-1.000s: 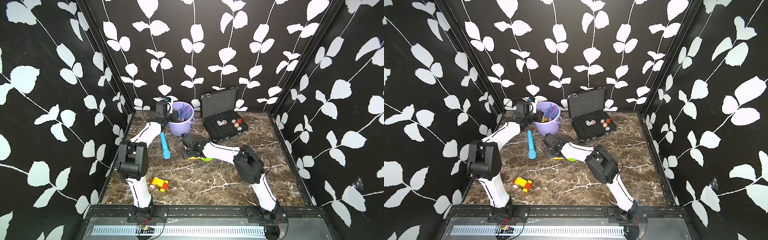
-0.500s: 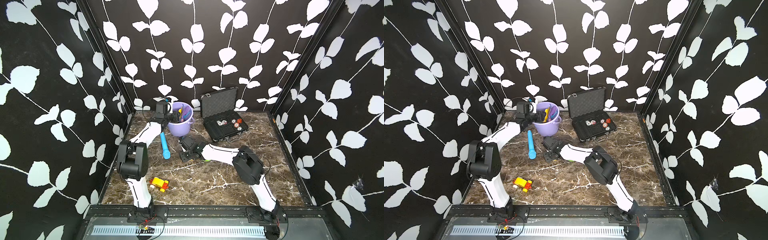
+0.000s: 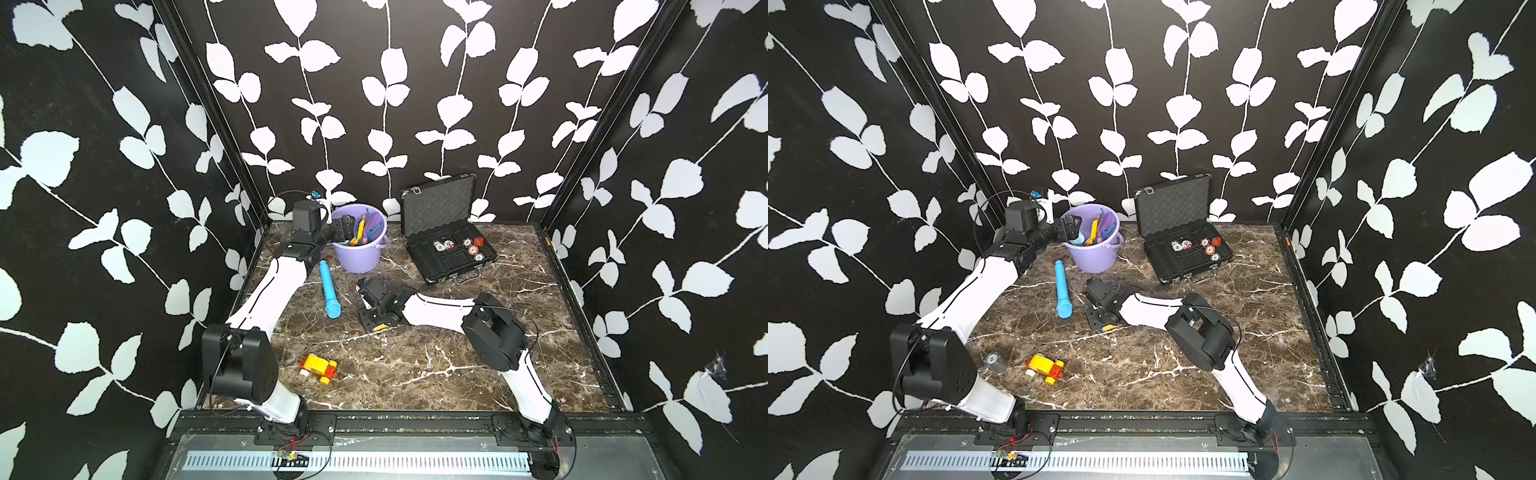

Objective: Organize the gardening tools
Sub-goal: Place the gardening tool in the container, then pick up the gardening tool from the center of the board.

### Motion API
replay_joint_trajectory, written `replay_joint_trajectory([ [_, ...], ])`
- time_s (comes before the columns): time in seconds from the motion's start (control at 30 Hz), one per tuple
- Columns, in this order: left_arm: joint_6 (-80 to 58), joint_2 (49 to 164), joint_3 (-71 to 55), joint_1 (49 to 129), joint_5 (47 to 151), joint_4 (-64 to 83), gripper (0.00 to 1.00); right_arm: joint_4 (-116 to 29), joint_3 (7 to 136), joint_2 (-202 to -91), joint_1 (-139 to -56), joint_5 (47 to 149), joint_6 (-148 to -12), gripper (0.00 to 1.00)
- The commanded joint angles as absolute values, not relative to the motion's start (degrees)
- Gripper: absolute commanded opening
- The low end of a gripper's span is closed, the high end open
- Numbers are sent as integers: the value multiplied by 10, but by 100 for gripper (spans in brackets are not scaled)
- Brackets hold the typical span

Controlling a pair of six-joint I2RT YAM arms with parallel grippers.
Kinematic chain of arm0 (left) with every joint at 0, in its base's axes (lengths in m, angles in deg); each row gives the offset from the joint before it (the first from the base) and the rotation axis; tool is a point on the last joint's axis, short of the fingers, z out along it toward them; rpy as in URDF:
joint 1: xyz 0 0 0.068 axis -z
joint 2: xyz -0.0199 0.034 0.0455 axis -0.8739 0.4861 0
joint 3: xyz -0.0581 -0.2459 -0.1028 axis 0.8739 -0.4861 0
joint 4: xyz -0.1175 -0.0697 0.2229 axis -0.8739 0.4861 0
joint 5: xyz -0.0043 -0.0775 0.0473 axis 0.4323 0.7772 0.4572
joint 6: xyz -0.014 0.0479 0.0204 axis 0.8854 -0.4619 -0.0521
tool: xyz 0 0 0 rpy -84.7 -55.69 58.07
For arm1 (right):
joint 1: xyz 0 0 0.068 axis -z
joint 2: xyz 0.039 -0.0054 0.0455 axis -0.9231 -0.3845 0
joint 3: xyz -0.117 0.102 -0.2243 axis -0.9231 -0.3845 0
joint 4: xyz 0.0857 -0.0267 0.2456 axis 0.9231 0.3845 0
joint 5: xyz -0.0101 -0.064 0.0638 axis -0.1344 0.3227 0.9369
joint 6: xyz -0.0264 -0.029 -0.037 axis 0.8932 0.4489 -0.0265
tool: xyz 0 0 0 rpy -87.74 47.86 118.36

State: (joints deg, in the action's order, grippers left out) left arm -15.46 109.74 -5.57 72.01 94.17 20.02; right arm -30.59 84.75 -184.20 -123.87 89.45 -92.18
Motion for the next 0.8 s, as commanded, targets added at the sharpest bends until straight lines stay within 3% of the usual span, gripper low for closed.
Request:
replay_joint_trajectory([
  [0.0,-147,1049,-88,716,914,223,95,-299,821,-1832,-1249,903,-934,44],
  [0.33,-131,919,-205,716,889,233,99,-315,746,-1790,-1257,895,-949,43],
  [0.77,-107,833,-304,716,915,240,99,-321,636,-1717,-1280,841,-977,45],
])
